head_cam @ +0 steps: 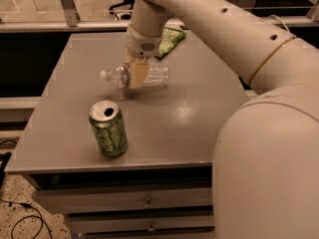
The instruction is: Knock water bottle over
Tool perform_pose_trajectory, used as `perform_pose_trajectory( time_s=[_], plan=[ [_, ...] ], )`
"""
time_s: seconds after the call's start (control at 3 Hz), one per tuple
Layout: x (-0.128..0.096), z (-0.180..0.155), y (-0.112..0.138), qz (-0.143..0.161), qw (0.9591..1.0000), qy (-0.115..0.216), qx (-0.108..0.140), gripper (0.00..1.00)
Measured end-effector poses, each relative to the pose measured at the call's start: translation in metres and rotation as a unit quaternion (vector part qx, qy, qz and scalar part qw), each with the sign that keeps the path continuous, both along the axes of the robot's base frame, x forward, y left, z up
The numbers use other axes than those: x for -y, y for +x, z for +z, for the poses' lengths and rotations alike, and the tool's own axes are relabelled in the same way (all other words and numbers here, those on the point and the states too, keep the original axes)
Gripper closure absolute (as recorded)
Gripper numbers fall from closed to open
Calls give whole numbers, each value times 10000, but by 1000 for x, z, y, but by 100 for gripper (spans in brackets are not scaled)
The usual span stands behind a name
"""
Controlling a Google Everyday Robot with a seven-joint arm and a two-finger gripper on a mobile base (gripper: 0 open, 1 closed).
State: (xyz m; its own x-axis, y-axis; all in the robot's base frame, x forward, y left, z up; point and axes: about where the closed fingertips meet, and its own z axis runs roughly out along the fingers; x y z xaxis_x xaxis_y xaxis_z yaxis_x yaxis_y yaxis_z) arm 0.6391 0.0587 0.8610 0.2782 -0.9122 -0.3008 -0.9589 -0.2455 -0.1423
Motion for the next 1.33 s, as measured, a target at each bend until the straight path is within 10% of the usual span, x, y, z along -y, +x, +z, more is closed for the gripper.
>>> perform_pose_trajectory(
  time_s=[0.67,1.33],
  plan=[
    [-13,-14,-14,321,9990,-279,-119,8],
    [2,0,-21,165,9997,67,-170,0]
  ],
)
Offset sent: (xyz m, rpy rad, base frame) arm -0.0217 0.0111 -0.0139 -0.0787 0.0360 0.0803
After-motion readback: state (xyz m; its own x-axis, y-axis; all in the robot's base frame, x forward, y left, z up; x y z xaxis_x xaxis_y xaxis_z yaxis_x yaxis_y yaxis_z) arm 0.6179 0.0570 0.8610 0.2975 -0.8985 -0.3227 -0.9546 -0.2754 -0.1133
